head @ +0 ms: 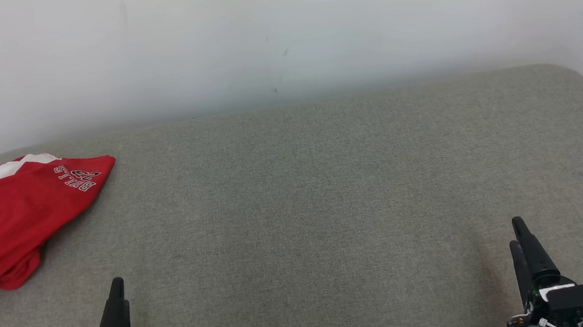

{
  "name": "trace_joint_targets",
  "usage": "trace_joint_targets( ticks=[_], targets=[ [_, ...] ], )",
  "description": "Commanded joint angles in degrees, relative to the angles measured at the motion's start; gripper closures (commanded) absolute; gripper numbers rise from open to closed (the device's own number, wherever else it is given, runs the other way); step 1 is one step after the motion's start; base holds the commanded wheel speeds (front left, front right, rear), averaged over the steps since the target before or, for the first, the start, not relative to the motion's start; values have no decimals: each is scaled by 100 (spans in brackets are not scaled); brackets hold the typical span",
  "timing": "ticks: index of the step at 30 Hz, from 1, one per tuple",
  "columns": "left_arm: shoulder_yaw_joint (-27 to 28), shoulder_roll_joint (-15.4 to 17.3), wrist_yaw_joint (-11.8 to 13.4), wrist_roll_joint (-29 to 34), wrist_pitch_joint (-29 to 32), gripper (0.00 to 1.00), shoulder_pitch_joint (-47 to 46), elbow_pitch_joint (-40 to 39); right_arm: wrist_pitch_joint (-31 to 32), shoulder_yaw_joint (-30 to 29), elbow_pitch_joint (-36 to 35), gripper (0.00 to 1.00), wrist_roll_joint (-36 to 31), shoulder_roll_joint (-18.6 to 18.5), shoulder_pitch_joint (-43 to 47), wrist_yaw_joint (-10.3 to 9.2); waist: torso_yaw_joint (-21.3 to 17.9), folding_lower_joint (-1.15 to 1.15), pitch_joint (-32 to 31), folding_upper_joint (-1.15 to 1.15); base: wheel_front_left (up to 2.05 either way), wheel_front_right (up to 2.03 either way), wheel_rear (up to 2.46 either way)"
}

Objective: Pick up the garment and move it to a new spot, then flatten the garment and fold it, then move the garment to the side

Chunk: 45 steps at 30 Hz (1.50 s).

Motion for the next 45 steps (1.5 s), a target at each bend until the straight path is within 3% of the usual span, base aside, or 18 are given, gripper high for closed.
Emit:
trace_joint_targets(
  ticks=[1, 23, 45],
  targets=[
    [5, 30, 12, 195, -55, 0, -151, -136, -47, 20, -122, 0, -169, -40, -119, -2, 0, 0, 1, 0, 0, 0, 0],
    [-199, 175, 343, 3308, -552, 0, -36, -575, -546, 499, -293, 0, -2974, -193, -144, -4, 10, 0, 35, 0, 0, 0, 0],
    [-296, 299, 491, 4767, -936, 0, 97, -713, -928, 799, -317, 0, -4699, -239, -86, -6, 62, 0, 20, 0, 0, 0, 0]
  ],
)
